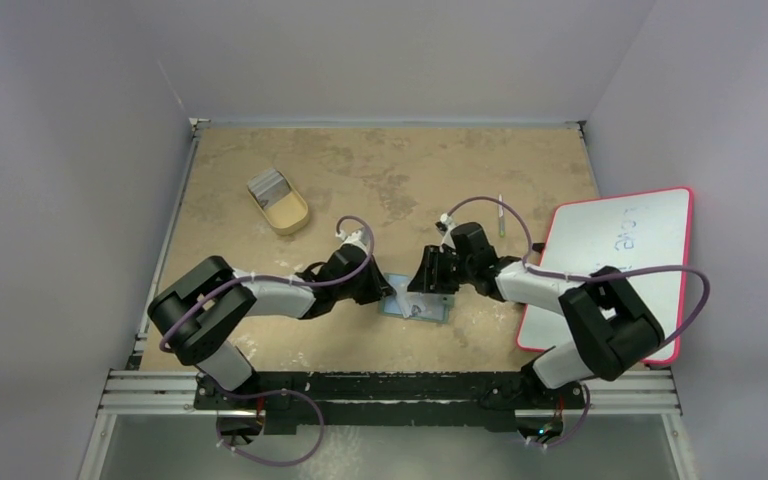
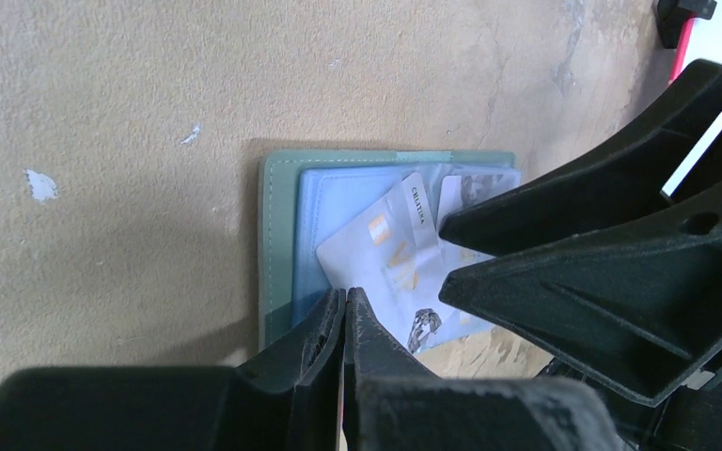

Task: Put the credit cards into the card holder
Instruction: Insert the credit card into the card holder.

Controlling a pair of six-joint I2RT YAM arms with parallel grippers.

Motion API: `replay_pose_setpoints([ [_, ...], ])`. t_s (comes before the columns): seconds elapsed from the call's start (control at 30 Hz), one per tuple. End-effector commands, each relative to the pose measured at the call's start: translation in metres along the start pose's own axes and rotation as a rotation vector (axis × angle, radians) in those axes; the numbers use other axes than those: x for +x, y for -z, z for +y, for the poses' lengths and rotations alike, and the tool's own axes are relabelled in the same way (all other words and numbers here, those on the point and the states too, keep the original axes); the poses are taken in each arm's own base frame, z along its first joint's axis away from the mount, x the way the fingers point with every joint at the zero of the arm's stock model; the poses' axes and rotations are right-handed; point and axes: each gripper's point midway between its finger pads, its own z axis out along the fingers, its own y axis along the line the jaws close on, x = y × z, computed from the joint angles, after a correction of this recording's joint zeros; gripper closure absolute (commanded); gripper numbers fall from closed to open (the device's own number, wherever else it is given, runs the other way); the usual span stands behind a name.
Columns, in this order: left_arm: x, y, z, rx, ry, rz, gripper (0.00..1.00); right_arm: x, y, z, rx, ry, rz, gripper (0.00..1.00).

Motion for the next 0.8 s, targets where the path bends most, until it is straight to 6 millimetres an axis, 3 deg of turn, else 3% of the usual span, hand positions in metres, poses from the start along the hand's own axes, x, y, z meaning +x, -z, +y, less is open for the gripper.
replay_pose_setpoints([
  [0.0, 0.004, 0.003, 0.017, -0.045, 0.003, -0.016, 1.0, -0.014, -0.003, -0.004, 0.041, 0.047, -0.02, 0.52],
  [0.5, 0.008, 0.003, 0.026, -0.064, 0.006, -0.015, 1.0, -0.002, -0.012, 0.016, -0.113, 0.044, 0.048, 0.55],
  [0.77, 0.008, 0.004, 0.027, -0.071, 0.005, -0.016, 1.0, -0.005, -0.005, 0.009, -0.098, 0.027, -0.003, 0.79],
])
